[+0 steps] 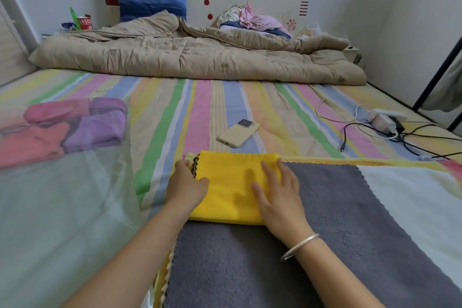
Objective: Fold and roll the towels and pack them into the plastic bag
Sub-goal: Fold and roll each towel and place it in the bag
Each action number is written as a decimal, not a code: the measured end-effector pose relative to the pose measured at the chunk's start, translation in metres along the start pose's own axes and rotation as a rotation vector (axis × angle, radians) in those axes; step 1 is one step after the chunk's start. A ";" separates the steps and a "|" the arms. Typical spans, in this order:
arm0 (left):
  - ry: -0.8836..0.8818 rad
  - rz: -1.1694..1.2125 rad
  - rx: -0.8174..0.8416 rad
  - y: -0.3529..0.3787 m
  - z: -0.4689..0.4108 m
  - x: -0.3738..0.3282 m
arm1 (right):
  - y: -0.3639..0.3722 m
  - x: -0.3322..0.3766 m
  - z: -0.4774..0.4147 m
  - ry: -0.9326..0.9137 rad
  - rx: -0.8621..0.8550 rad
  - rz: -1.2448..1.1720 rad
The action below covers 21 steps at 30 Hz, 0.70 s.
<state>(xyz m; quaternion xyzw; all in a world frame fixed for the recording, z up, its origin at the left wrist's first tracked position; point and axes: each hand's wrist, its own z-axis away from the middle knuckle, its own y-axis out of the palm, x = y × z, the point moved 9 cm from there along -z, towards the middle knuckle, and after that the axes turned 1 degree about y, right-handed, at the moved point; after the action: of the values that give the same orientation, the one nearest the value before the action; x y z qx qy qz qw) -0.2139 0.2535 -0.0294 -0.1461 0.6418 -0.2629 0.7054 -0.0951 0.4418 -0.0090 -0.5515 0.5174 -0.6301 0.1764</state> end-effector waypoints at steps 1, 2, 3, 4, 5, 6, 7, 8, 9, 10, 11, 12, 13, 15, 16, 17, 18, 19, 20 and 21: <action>0.026 -0.120 -0.035 -0.002 0.004 -0.006 | -0.013 -0.013 -0.001 0.086 -0.083 -0.123; 0.083 -0.282 -0.098 -0.005 0.009 -0.017 | -0.021 -0.028 -0.002 0.194 -0.115 -0.250; 0.185 -0.436 -0.185 -0.007 0.016 -0.032 | -0.022 -0.040 -0.002 0.303 -0.076 -0.365; 0.330 -0.537 -0.267 -0.005 0.025 -0.050 | -0.019 -0.050 -0.002 0.396 0.005 -0.456; 0.478 -0.573 -0.296 0.001 0.033 -0.067 | -0.015 -0.053 0.000 0.463 0.093 -0.522; 0.602 -0.595 -0.259 0.013 0.040 -0.079 | -0.012 -0.054 0.003 0.513 0.175 -0.566; 0.698 -0.645 -0.175 0.030 0.045 -0.086 | -0.009 -0.052 0.006 0.547 0.244 -0.603; 0.763 -0.741 -0.073 0.050 0.049 -0.089 | -0.005 -0.049 0.010 0.569 0.297 -0.638; 0.799 -0.859 0.012 0.068 0.051 -0.087 | -0.003 -0.045 0.013 0.576 0.332 -0.660; 0.814 -0.961 0.068 0.081 0.050 -0.082 | -0.001 -0.042 0.016 0.571 0.347 -0.667; 0.802 -1.018 0.096 0.089 0.048 -0.077 | 0.000 -0.040 0.018 0.559 0.345 -0.665; 0.774 -1.038 0.110 0.093 0.044 -0.072 | 0.001 -0.040 0.019 0.545 0.332 -0.671; 0.750 -1.033 0.114 0.096 0.040 -0.067 | 0.001 -0.038 0.020 0.531 0.315 -0.687; 0.734 -1.031 0.116 0.099 0.037 -0.062 | 0.000 -0.033 0.022 0.496 0.266 -0.716; 0.740 -1.032 0.122 0.100 0.038 -0.061 | -0.002 -0.029 0.021 0.459 0.233 -0.700; 0.753 -1.000 0.137 0.102 0.036 -0.059 | -0.004 -0.022 0.021 0.405 0.195 -0.653; 0.751 -0.924 0.167 0.102 0.035 -0.059 | -0.008 -0.012 0.020 0.343 0.151 -0.591; 0.728 -0.782 0.215 0.100 0.031 -0.060 | -0.013 0.000 0.020 0.273 0.096 -0.532; 0.665 -0.537 0.275 0.092 0.026 -0.062 | -0.019 0.014 0.019 0.193 0.027 -0.474; 0.524 -0.182 0.339 0.080 0.019 -0.062 | -0.025 0.028 0.018 0.108 -0.042 -0.413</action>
<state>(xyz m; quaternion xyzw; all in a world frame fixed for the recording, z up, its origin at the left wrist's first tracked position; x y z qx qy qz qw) -0.1833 0.3511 -0.0184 -0.0105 0.7330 -0.4566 0.5041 -0.0800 0.4211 0.0238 -0.6149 0.4150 -0.6705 0.0042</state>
